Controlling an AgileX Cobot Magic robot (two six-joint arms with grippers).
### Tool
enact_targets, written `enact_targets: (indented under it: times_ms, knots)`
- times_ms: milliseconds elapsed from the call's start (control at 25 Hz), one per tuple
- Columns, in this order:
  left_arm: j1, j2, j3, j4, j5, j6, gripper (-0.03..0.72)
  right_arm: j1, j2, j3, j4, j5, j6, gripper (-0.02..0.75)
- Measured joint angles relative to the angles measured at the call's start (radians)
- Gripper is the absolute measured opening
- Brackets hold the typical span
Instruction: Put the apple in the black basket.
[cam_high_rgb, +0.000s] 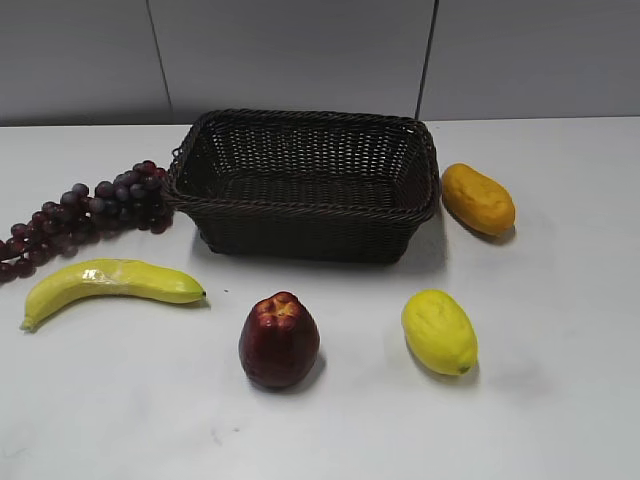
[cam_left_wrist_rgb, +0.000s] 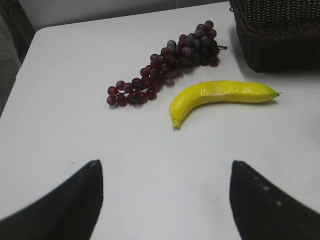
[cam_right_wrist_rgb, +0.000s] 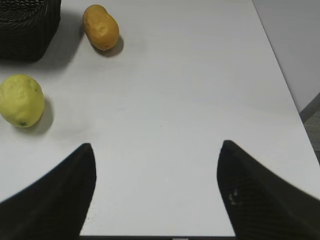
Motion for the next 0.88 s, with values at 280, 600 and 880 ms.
enact_targets:
  times_ms: [280, 600, 880]
  knots:
    - [0.000, 0.000, 0.000, 0.000, 0.000, 0.000, 0.580, 0.000, 0.000, 0.000, 0.000, 0.000, 0.000, 0.573]
    - [0.000, 0.000, 0.000, 0.000, -0.007, 0.000, 0.579, 0.000, 0.000, 0.000, 0.000, 0.000, 0.000, 0.573]
    - [0.000, 0.091, -0.085, -0.006, -0.123, 0.002, 0.579, 0.000, 0.000, 0.000, 0.000, 0.000, 0.000, 0.573]
